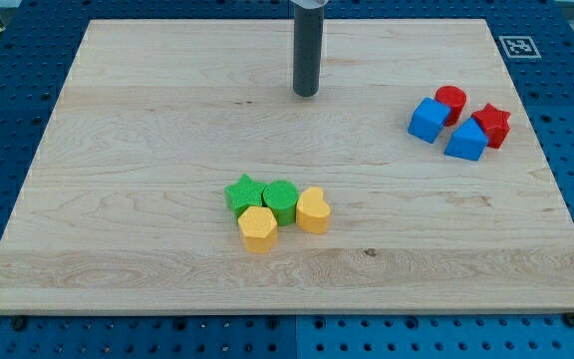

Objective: Move your arm towards the green star

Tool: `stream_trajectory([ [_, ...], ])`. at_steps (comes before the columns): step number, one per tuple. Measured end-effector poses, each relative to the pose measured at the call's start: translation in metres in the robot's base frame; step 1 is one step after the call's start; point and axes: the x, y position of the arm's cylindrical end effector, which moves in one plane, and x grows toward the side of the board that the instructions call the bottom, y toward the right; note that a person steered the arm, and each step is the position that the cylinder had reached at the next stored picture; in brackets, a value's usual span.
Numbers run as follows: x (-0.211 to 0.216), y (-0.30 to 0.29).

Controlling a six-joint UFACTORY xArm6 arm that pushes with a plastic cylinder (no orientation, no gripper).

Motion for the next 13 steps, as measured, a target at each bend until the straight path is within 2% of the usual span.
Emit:
stream_trajectory([
  [9,-0.005,0.000],
  [10,-0.005,-0.018],
  [11,0.015,-0.106],
  [12,0.039,-0.160],
  [13,0.080,-0.176],
])
